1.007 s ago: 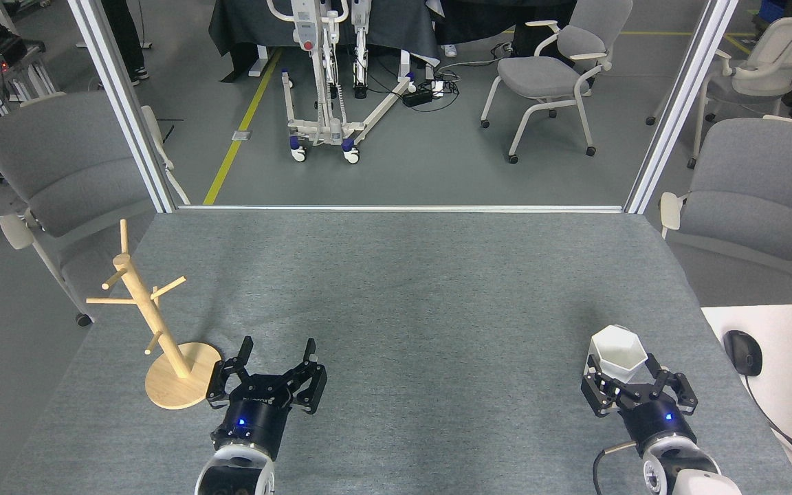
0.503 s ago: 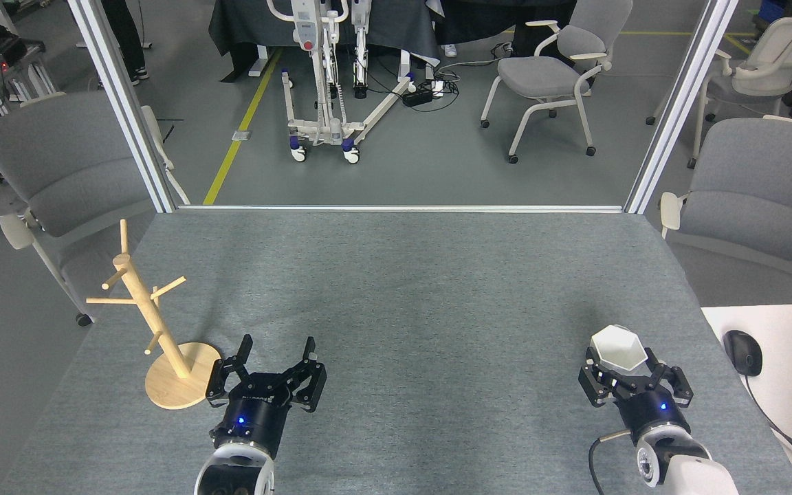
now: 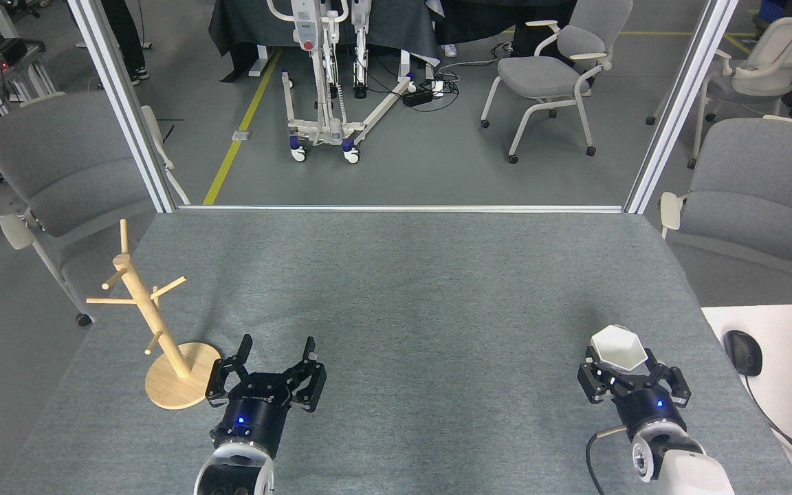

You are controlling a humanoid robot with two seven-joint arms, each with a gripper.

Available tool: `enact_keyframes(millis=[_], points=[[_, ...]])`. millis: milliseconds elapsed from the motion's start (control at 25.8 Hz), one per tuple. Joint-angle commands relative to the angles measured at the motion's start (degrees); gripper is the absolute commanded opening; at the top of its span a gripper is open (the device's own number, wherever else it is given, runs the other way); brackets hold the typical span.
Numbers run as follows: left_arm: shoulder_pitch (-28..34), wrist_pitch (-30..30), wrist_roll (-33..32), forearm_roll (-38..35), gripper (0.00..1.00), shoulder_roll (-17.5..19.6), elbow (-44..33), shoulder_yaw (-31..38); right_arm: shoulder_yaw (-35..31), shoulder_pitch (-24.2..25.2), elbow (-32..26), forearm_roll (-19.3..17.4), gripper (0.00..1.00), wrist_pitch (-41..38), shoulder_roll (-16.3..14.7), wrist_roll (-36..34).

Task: Hang cup on storage rack
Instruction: 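Close the right gripper on the white cup's rim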

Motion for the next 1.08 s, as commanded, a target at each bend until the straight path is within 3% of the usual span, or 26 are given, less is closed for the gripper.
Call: enact_keyframes(millis=[0, 581, 620, 658, 697, 774, 929, 1046], points=[[-0.02, 0.04, -0.06, 0.0, 0.99, 0.0, -0.02, 0.0, 0.15, -0.83, 0.47, 0.04, 1.0, 0.44, 0.18, 0.03], [0.07, 0.04, 0.03, 0.0, 0.99, 0.0, -0.11, 0.18, 1.9, -0.92, 0.47, 0.04, 0.96, 2.72, 0.71, -0.32], [0.07, 0.04, -0.06, 0.0, 0.99, 0.0, -0.11, 0.18, 1.82, -0.92, 0.47, 0.04, 0.91, 2.64, 0.71, -0.32], [0.07, 0.04, 0.03, 0.0, 0.99, 0.0, -0.11, 0.18, 1.82, -0.92, 0.47, 0.04, 0.77, 2.64, 0.62, -0.32], [0.07, 0.04, 0.03, 0.0, 0.99, 0.0, -0.11, 0.18, 1.9, -0.92, 0.47, 0.13, 0.54, 2.64, 0.54, -0.32], [0.07, 0.04, -0.06, 0.0, 0.99, 0.0, -0.11, 0.18, 1.82, -0.92, 0.47, 0.22, 0.37, 2.46, 0.54, -0.32], [0.16, 0.04, 0.03, 0.0, 0.99, 0.09, -0.11, 0.26, 1.9, -0.92, -0.23, -0.14, 0.27, 2.64, 0.54, -0.24], [0.25, 0.04, 0.03, 0.0, 0.99, 0.0, -0.19, 0.26, 1.9, -1.01, -3.22, -0.22, 0.29, 2.72, 0.36, -0.15]])
